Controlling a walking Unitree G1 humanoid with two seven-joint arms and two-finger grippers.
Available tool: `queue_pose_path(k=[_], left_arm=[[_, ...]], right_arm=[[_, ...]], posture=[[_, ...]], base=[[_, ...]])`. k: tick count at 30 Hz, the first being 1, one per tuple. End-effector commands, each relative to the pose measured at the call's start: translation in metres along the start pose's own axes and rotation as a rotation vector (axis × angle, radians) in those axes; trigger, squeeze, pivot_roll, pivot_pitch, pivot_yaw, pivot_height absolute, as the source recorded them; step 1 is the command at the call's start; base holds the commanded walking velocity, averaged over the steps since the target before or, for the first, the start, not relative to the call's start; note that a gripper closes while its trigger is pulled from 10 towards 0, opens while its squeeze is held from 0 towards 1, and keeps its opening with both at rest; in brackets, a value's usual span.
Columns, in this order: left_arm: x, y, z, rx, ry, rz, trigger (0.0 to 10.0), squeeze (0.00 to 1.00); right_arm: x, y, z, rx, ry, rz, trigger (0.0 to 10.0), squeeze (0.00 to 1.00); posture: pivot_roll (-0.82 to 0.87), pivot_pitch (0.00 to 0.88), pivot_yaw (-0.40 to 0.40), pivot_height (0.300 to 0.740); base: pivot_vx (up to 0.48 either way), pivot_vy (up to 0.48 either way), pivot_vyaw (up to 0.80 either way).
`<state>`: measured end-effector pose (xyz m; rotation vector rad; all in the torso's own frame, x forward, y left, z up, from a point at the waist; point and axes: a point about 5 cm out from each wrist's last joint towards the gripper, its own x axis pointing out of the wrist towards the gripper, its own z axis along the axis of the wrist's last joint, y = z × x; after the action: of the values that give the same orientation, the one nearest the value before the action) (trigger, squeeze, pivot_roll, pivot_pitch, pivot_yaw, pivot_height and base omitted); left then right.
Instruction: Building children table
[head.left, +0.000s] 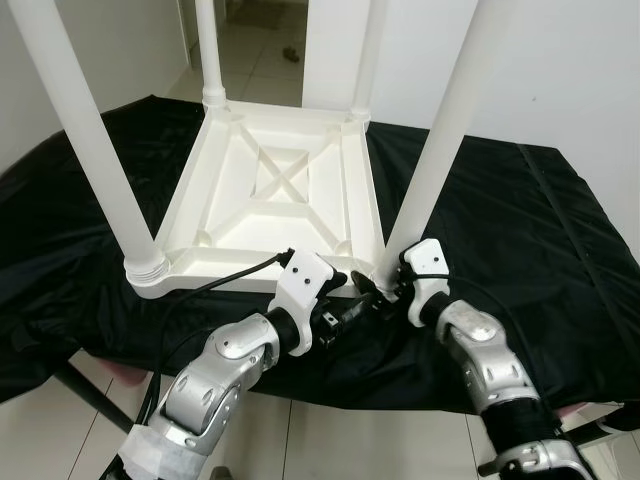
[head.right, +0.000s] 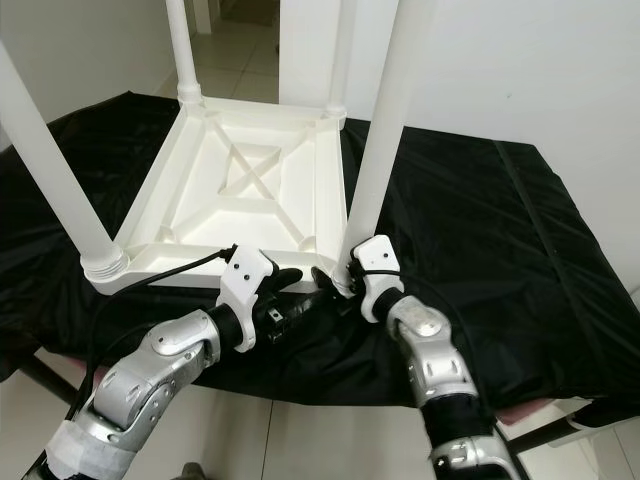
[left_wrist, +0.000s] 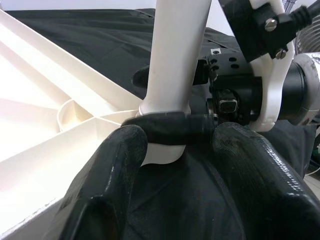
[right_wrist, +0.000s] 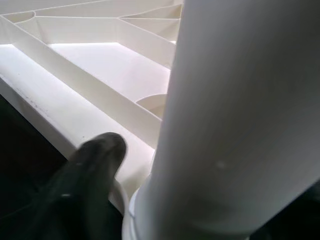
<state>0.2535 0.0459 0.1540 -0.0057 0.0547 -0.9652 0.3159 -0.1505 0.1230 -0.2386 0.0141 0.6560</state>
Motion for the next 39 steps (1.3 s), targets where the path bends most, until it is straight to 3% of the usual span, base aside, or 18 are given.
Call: queue_pose_path(k=[1, 2, 3, 12, 17, 21, 25, 30, 35, 39], left_arm=[[0.000, -0.002, 0.003, 0.008, 0.000, -0.037, 10.0, 0.00], [0.000, -0.001, 0.003, 0.009, -0.002, -0.035, 10.0, 0.00], [0.000, -0.001, 0.004, 0.010, -0.003, -0.030, 10.0, 0.00], [-0.003, 0.001, 0.005, 0.010, -0.005, -0.009, 10.0, 0.00], [-0.003, 0.001, 0.005, 0.010, -0.005, -0.007, 10.0, 0.00], [-0.002, 0.001, 0.006, 0.010, -0.006, -0.009, 10.0, 0.00], [-0.002, 0.001, 0.006, 0.010, -0.006, -0.008, 10.0, 0.00], [-0.001, 0.000, 0.005, 0.003, -0.007, -0.010, 10.0, 0.00], [-0.001, -0.001, 0.005, 0.001, -0.008, -0.014, 10.0, 0.00], [0.000, -0.001, 0.005, 0.001, -0.008, -0.018, 10.0, 0.00]], right_arm=[[0.000, 0.001, -0.002, -0.014, 0.012, 0.041, 2.9, 0.00], [0.001, -0.001, -0.004, -0.018, 0.021, 0.074, 2.9, 0.00], [0.002, -0.002, -0.008, -0.014, 0.038, 0.088, 0.0, 0.00], [0.003, 0.000, -0.017, 0.035, 0.056, 0.143, 0.0, 0.00], [0.003, -0.003, -0.017, 0.051, 0.021, 0.112, 0.0, 0.00], [0.004, -0.007, -0.016, 0.062, 0.007, 0.001, 0.0, 0.00], [0.005, -0.006, -0.014, 0.145, -0.003, -0.242, 0.0, 0.00], [0.003, 0.007, -0.012, 0.230, -0.006, -0.532, 0.0, 0.00], [0.004, 0.017, -0.007, 0.295, -0.030, -0.613, 0.0, 0.00], [0.010, 0.035, 0.003, 0.311, -0.045, -0.630, 0.0, 0.00]], posture=[[0.03, 0.000, -0.033, 0.740], [0.04, 0.000, -0.033, 0.740], [0.04, 0.000, -0.033, 0.740], [0.06, 0.000, -0.042, 0.740], [0.06, 0.000, -0.040, 0.740], [0.06, 0.000, -0.042, 0.740], [0.06, 0.002, -0.045, 0.740], [0.05, 0.008, -0.045, 0.740], [0.05, 0.009, -0.043, 0.740], [0.05, 0.010, -0.045, 0.740]], base=[[0.000, 0.000, 0.00], [0.000, 0.000, 0.00], [0.000, 0.000, 0.00], [0.000, 0.000, 0.00], [0.000, 0.000, 0.00], [0.000, 0.000, 0.00], [0.000, 0.000, 0.00], [0.000, 0.000, 0.00], [0.000, 0.000, 0.00], [0.000, 0.000, 0.00]])
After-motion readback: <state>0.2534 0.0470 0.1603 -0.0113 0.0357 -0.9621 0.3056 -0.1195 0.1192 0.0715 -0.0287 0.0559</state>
